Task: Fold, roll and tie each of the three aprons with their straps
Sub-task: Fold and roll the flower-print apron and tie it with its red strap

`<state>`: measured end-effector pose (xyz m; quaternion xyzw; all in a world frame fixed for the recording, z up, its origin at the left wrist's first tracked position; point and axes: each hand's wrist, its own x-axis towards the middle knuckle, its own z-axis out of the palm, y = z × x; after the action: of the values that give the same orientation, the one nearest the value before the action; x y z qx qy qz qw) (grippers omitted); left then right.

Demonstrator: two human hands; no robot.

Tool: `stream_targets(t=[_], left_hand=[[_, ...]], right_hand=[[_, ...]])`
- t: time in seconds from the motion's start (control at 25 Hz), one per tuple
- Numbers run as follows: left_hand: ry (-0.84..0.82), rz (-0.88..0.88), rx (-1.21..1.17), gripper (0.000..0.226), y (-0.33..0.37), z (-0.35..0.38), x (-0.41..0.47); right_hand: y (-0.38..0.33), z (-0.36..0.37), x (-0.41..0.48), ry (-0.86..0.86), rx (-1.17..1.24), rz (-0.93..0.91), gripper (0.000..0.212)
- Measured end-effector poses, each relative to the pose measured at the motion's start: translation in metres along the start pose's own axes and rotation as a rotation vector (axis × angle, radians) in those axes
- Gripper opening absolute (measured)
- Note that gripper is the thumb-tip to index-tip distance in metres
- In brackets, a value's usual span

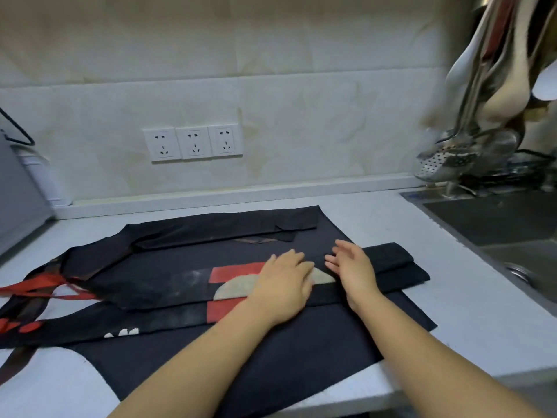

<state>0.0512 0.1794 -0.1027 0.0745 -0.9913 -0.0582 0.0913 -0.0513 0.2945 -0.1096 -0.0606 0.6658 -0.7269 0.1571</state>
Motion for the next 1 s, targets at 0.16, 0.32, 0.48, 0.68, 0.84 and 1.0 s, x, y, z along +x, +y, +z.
stream_targets(t=[0.16, 0.32, 0.48, 0.68, 0.84, 1.0], left_hand=[[0.029, 0.103, -0.005, 0.037, 0.056, 0.033, 0.047], [0.020, 0.172, -0.017, 0.037, 0.085, 0.045, 0.080], [-0.092, 0.218, -0.134, 0.036, 0.107, 0.055, 0.112], [-0.189, 0.148, -0.188, 0.030, 0.124, 0.053, 0.147], [-0.218, 0.071, -0.194, 0.036, 0.133, 0.051, 0.164], [-0.309, 0.048, -0.252, 0.054, 0.129, 0.053, 0.173]], right_hand=[[-0.004, -0.043, 0.025, 0.064, 0.134, 0.063, 0.037], [-0.012, -0.100, 0.049, 0.227, -0.020, 0.029, 0.038], [-0.022, -0.117, 0.061, 0.251, -0.859, -0.017, 0.037], [-0.046, -0.119, 0.063, 0.184, -1.400, 0.244, 0.019], [-0.067, -0.116, 0.067, 0.049, -1.378, 0.373, 0.027], [-0.069, -0.118, 0.066, -0.001, -1.277, 0.371, 0.026]])
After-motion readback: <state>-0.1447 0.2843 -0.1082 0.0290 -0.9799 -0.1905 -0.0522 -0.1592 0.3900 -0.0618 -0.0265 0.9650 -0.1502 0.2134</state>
